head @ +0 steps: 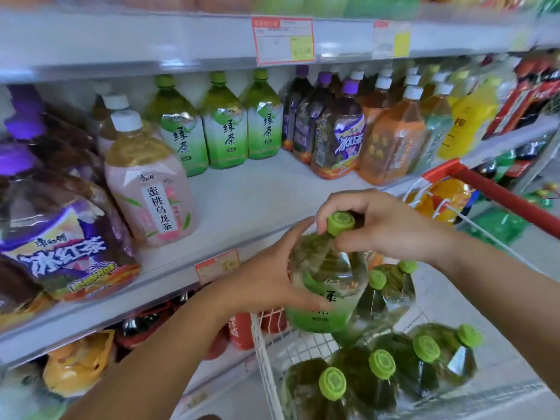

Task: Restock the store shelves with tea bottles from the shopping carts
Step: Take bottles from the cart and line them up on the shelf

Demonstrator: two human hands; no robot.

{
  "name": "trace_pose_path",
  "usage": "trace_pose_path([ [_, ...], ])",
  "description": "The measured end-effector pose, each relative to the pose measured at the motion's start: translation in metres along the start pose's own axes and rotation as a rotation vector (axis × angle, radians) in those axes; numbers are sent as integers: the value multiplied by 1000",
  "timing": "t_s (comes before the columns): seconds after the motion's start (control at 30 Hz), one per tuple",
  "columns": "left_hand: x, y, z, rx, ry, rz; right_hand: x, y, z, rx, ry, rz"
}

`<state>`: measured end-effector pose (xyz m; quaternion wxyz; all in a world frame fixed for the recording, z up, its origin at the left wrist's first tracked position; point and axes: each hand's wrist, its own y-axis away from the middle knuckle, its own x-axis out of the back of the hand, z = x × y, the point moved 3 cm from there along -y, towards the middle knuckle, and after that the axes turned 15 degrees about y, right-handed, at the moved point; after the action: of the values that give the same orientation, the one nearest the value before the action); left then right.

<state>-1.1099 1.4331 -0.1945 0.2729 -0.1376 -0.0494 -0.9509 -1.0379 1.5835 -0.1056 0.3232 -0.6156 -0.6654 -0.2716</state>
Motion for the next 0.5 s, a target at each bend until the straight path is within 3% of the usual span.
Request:
trace_pose_path([
  [0.13,10,-12,22,-91,76,217,26,-7,7,44,-146,80],
  [0.3,37,-9,47,-176,136,446,-7,-13,42,-3,-206,-122],
  [0.43,59,-11,56,-191,86,555,-29,-52,33,47,-289,179],
  [0.5,76,-4,50,-149,-36,668,-28,-81,33,65,-364,220],
])
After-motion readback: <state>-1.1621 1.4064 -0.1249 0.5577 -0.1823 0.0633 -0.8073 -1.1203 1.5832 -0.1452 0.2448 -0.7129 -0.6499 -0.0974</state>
